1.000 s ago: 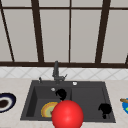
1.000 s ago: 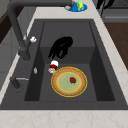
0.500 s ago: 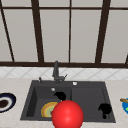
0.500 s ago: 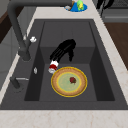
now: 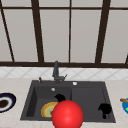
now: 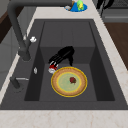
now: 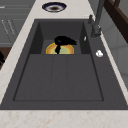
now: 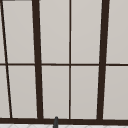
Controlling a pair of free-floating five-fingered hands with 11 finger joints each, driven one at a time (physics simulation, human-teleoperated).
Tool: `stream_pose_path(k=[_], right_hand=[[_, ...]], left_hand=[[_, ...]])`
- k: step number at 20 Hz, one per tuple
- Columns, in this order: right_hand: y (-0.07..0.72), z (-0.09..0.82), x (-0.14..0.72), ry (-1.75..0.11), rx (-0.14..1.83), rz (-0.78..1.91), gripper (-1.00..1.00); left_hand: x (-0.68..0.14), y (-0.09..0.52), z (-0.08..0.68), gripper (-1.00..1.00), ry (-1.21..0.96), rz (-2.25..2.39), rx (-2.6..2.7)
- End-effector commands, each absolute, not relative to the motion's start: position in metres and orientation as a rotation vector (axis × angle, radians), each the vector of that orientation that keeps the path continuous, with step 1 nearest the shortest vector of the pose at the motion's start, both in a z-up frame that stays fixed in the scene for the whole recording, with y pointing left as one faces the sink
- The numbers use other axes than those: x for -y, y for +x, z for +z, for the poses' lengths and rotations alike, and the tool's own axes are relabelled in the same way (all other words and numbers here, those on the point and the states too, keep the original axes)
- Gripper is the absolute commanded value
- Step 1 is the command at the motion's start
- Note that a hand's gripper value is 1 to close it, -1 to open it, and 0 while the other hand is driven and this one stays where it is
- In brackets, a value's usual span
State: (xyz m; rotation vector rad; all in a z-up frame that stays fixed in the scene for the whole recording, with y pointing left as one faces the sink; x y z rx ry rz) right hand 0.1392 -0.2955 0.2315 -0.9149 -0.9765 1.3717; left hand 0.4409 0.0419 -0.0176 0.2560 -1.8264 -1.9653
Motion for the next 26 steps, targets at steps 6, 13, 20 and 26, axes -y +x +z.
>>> stream_pose_path(k=[6, 13, 20, 26], right_hand=[[0.139, 0.231, 0.295, -0.915, 0.977, 1.372, 0.00], [0.139, 0.231, 0.295, -0.915, 0.977, 1.372, 0.00], [0.139, 0.231, 0.295, -0.915, 0.977, 1.372, 0.00], [0.139, 0.231, 0.295, -0.915, 0.977, 1.372, 0.00]], left_hand=[[-0.048, 0.442, -0.043, -1.00, 0.108, -2.050, 1.908], [-0.048, 0.442, -0.058, -1.00, 0.030, -2.081, 1.952], [-0.048, 0.442, -0.072, -1.00, -0.053, -2.108, 2.001], [-0.048, 0.442, -0.082, -1.00, -0.125, -2.131, 2.040]])
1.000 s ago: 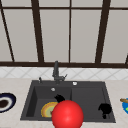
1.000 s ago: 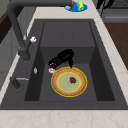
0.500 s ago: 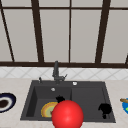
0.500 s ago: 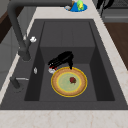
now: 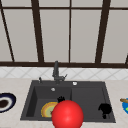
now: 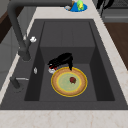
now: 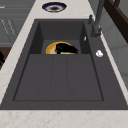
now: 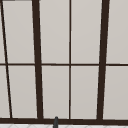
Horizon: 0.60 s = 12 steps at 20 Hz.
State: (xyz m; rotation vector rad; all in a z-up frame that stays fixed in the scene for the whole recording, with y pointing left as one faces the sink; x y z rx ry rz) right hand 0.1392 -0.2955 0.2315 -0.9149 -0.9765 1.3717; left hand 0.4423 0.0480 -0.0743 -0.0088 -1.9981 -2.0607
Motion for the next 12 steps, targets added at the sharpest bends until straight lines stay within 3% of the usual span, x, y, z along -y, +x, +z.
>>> stream_pose_path(k=[1, 12], right_hand=[[0.139, 0.231, 0.295, -0.915, 0.977, 1.372, 0.00], [0.139, 0.231, 0.295, -0.915, 0.977, 1.372, 0.00]], left_hand=[[-0.048, 0.442, -0.082, -1.00, -0.137, -2.135, 2.045], [-0.054, 0.438, -0.070, -1.00, -0.301, -2.088, 1.968]])
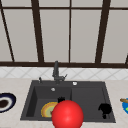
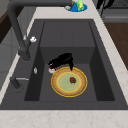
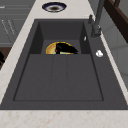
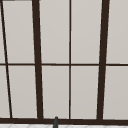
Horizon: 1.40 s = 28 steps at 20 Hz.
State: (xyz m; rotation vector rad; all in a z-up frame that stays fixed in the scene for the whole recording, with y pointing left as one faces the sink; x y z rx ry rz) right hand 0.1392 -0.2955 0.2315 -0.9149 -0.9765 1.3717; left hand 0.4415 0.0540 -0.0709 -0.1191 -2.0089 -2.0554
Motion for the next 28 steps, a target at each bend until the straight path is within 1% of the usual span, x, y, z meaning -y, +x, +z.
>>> stream_pose_path(k=[1, 12, 28], right_hand=[[0.139, 0.231, 0.295, -0.915, 0.977, 1.372, 0.00], [0.139, 0.231, 0.295, -0.915, 0.977, 1.372, 0.00], [0.139, 0.231, 0.295, -0.915, 0.977, 1.372, 0.00]], left_hand=[[-0.054, 0.438, -0.064, -1.00, -0.296, -2.095, 1.958], [-0.054, 0.437, -0.023, -1.00, -0.344, -2.059, 1.938], [-0.054, 0.434, -0.020, -1.00, -0.557, -1.875, 1.778]])
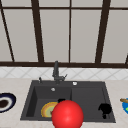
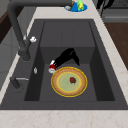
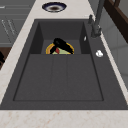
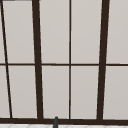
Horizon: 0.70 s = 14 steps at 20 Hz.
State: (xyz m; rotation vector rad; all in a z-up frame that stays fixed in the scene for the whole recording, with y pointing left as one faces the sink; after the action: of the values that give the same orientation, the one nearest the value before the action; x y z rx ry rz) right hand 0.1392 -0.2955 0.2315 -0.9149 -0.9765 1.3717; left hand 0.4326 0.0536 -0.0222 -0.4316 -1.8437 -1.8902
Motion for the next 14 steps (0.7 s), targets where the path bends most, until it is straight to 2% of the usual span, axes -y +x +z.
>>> stream_pose_path(k=[1, 14], right_hand=[[0.139, 0.231, 0.295, -0.915, 0.977, 1.372, 0.00], [0.139, 0.231, 0.295, -0.915, 0.977, 1.372, 0.00]], left_hand=[[-0.054, 0.441, -0.019, -1.00, -0.550, -1.856, 1.764], [-0.032, 0.474, -0.003, -1.00, -0.580, -1.846, 1.737]])
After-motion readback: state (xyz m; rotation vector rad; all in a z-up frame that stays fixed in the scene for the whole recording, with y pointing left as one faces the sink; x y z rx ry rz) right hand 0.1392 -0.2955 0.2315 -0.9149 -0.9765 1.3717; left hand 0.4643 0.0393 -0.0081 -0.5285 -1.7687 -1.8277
